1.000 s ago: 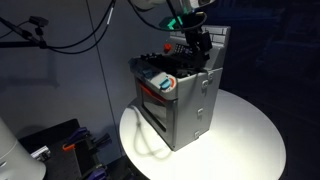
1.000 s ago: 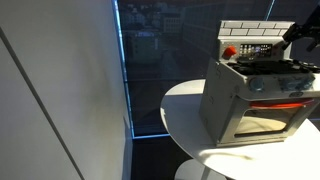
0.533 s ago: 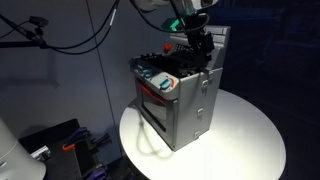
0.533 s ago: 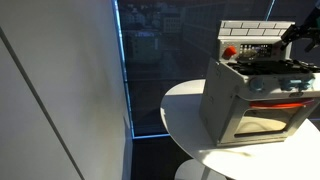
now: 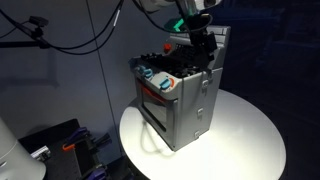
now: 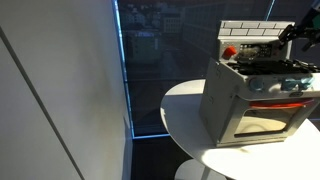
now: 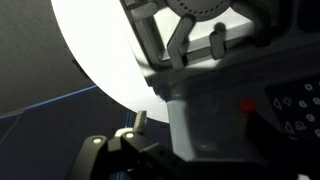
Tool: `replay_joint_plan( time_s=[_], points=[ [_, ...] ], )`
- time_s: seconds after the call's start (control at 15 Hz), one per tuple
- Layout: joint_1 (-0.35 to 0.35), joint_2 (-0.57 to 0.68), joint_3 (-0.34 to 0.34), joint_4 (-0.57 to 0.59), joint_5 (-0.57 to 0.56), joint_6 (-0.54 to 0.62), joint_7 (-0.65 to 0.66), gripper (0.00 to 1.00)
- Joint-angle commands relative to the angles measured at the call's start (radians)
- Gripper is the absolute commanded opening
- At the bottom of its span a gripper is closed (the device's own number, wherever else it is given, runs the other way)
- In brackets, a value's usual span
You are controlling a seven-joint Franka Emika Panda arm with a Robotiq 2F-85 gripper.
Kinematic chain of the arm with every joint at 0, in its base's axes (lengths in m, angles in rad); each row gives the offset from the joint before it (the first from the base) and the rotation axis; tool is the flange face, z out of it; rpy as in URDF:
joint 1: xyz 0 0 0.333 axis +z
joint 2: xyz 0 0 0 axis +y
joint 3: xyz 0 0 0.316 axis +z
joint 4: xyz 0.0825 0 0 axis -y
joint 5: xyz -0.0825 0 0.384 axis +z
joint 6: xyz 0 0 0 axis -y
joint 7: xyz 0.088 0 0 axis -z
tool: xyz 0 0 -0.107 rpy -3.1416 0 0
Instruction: Press the top switch on the stove
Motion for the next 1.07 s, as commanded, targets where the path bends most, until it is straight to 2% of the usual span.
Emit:
replay_joint_plan(
  time_s=[0.0, 1.0],
  points=[
    [0.015, 0.030, -0.013, 0.048, 0.033, -0.018, -0.001, 1.00],
    [0.026, 0.019, -0.009, 0.044, 0.053, -0.061, -0.003, 1.00]
  ],
)
